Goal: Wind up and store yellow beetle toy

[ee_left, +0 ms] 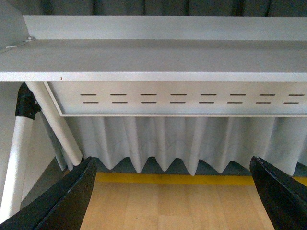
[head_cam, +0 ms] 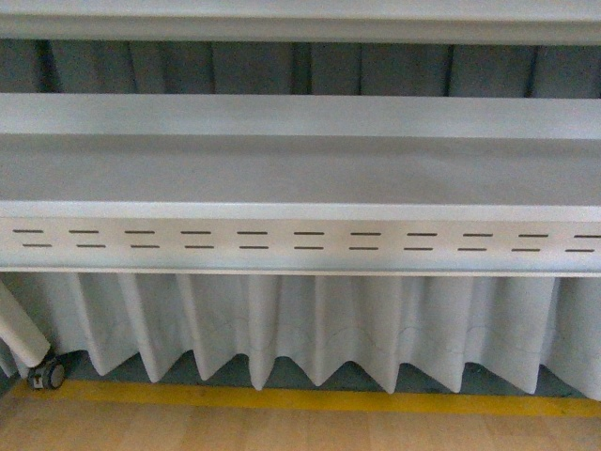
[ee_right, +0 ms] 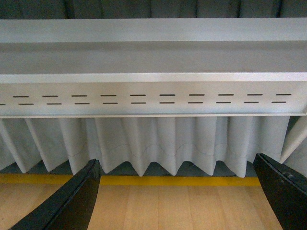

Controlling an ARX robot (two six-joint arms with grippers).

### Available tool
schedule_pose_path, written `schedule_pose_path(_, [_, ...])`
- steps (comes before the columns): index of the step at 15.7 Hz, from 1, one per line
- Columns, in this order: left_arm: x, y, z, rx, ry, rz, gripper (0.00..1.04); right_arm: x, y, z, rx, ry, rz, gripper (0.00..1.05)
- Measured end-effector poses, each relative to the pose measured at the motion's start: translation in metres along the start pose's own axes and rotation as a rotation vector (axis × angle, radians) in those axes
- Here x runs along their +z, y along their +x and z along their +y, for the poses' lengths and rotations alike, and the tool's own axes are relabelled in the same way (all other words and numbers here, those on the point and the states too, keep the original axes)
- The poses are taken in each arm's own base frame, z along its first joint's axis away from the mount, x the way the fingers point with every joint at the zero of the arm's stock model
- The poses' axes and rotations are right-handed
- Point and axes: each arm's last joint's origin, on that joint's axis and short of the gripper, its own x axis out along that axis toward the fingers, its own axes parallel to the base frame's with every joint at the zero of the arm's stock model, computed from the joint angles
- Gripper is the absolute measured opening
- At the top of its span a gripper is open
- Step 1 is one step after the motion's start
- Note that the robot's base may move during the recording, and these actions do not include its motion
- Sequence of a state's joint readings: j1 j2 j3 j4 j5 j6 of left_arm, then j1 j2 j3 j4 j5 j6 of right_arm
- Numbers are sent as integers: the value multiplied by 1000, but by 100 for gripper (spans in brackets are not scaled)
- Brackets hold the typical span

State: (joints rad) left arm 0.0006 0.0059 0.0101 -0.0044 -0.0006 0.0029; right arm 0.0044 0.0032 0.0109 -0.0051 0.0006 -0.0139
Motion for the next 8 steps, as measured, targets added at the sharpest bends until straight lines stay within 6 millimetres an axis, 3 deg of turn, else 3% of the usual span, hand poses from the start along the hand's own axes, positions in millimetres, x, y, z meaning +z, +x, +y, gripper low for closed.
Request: schedule_pose_path(8, [0, 0, 0, 0, 0, 0, 98, 0, 0, 0, 0, 0, 0, 98])
